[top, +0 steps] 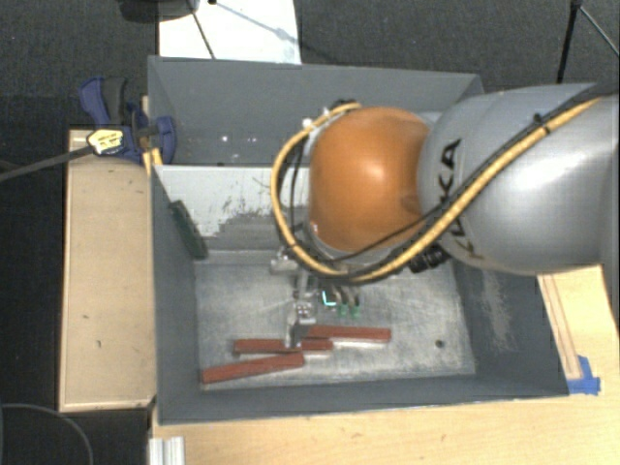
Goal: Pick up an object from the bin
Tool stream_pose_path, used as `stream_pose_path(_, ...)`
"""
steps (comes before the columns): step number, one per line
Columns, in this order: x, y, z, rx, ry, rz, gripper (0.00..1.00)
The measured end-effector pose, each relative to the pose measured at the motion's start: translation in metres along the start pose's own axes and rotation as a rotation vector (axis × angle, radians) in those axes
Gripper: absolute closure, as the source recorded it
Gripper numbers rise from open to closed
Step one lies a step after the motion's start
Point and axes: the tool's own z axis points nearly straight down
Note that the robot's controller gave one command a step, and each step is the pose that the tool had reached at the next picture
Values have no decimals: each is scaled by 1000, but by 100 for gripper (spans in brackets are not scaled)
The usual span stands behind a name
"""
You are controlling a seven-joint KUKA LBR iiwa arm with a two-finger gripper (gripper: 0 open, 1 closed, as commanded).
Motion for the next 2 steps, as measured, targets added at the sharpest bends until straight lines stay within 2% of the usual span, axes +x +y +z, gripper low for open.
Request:
stream_pose_path(1, -2, -1, -4, -2, -8, 6, 0)
stream_pose_path(2, -3, -2, 47, -4, -14, -7, 0)
